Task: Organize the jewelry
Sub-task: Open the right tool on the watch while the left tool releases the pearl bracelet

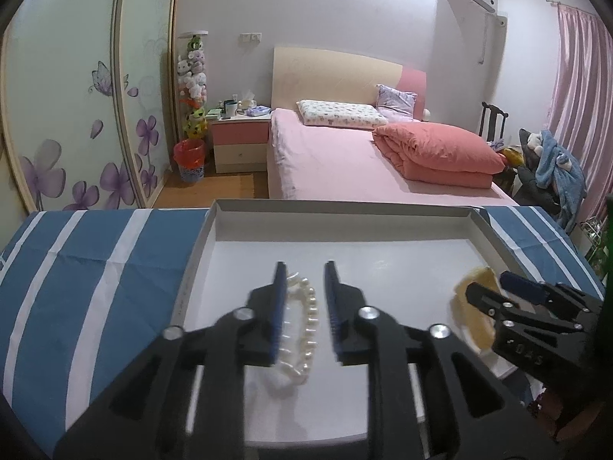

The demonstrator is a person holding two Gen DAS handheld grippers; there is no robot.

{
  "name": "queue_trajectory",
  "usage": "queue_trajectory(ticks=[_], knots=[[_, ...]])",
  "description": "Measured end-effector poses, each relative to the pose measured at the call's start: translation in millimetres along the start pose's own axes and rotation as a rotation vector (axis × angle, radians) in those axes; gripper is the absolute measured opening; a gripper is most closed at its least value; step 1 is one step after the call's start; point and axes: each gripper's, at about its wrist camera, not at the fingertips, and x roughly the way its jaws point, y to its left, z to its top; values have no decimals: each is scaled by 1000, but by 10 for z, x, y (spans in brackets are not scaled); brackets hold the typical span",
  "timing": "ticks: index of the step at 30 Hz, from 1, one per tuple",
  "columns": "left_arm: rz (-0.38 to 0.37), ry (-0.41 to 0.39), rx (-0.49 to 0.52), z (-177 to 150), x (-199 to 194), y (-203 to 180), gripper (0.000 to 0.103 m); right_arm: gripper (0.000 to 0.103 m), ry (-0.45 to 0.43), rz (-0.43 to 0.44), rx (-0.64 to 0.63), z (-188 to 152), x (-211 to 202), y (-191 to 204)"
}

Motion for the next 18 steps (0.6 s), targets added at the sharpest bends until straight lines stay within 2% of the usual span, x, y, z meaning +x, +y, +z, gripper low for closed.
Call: queue_trajectory(ticks=[7,13,18], knots=[[10,-17,-26,45,-120,74,31,58,-38,10,10,69,-105,-42],[16,-33,-34,7,-379,152,37,58,-72,18,7,63,-306,-49],[17,-43,-49,-156,-705,235,50,58,-89,21,-27,-87,-589,-63]])
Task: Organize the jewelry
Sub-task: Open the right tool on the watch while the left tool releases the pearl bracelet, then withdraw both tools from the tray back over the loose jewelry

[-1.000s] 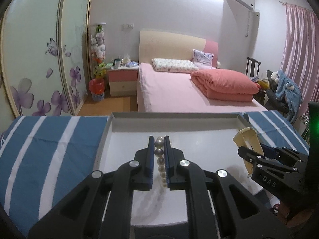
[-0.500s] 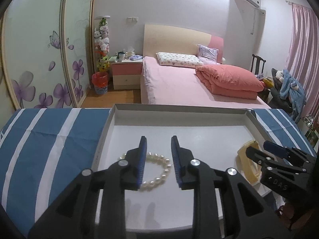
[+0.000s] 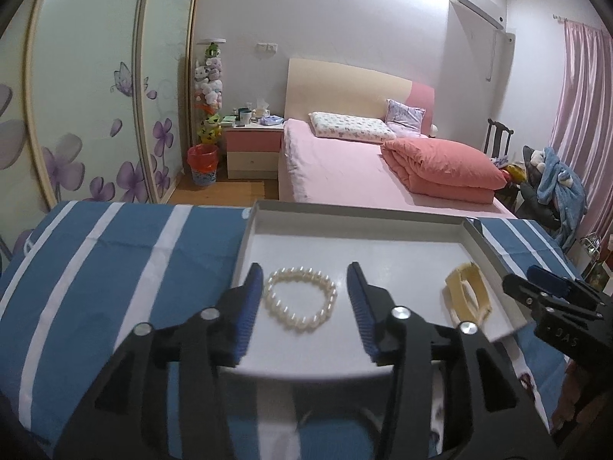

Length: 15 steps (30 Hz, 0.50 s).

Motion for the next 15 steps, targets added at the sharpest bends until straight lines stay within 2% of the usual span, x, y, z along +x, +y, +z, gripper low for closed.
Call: queue_trajectory(ticks=[5,11,15], knots=[[6,-7,-12,-237,-379,108,65,58,11,-11,-28,-284,-336,-102],[7,26,5,-637,-788,154,70,58,83,-13,-38,-693,-569,-247],[-7,47,22,-847,-957,142,74,58,146,26,-28,-972,-641,-283]])
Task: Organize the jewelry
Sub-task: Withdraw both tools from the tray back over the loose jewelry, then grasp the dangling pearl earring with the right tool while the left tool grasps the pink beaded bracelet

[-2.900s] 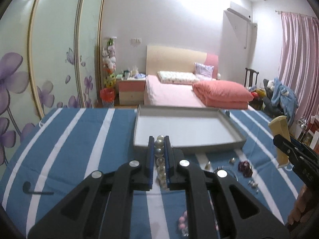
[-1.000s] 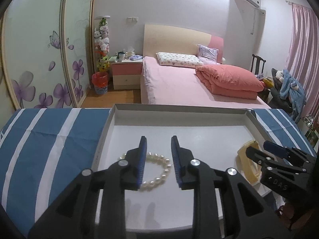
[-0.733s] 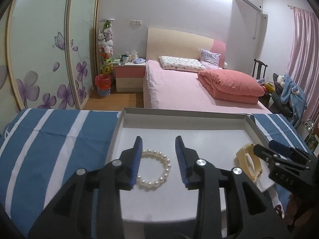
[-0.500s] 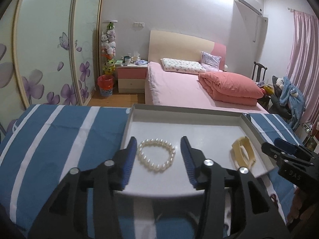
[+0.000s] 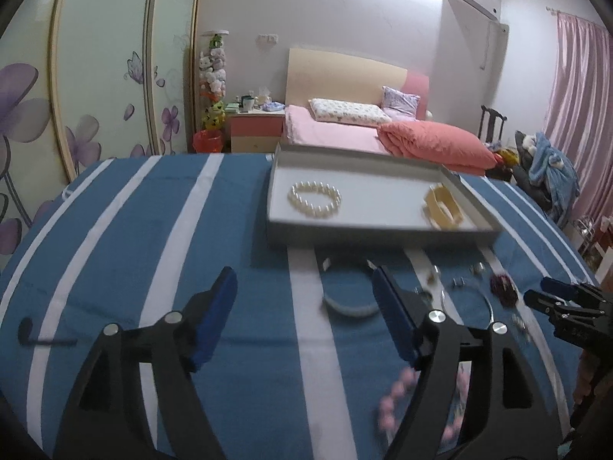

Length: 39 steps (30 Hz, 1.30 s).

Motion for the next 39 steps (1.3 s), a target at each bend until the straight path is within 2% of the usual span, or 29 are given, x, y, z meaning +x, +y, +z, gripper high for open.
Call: queue_trajectory(ticks=[6,14,16,19,23,27,31,34,39], knots=[[-45,26,4,-192,-123,-104,77,59,69,43,-15,-275,53,106],[-72,70,37,-308,-58,-231,78,58,75,33,-35,-298,71,187],[-77,83,41,-341,-24,-241,78,55,79,28,-31,-289,80,174],[-83,97,48,-370,12,-274,78,42,82,1,-31,-289,96,153],[-84,114,55,-388,52,-293,77,15,79,5,-60,-286,105,207],[-90,135,72,-426,77,-313,77,14,80,-16,-77,-302,89,249],[-110,154,97,-448,88,-353,70,14,76,17,-36,-325,59,181],[-127,176,128,-468,111,-411,61,13,63,56,-3,-342,13,141],[-137,223,171,-521,182,-504,48,13,22,74,-3,-290,-86,169]])
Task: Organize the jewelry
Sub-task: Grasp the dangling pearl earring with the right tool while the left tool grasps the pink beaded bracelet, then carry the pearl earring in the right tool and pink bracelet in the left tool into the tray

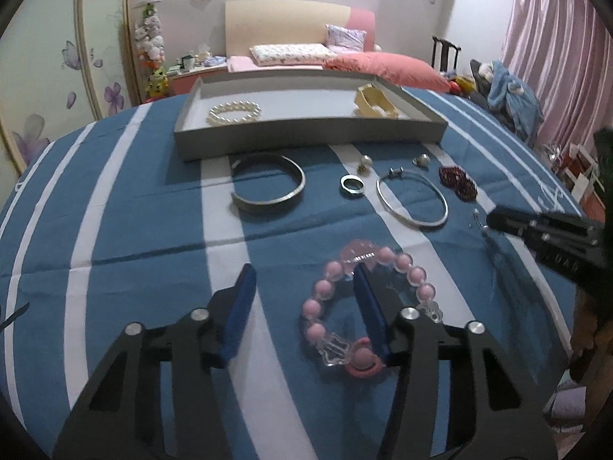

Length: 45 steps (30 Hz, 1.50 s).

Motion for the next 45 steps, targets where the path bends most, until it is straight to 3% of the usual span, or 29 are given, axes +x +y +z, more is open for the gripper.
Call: queue_trajectory(ticks=[10,12,15,27,45], knots=[[-8,51,50,20,121,-84,38,14,-17,22,10,47,-34,21],[-5,52,56,25,125,-91,25,14,-20,26,17,46,-42,20],[-3,52,73,16,114,-101,15,14,-34,37,29,67,-72,1],[-11,9,49,-20,-39,-29,14,14,-136,68,55,173,-315,-43],[-44,-216,-44,161,-563,136,14,14,-273,117,49,330,-580,8]])
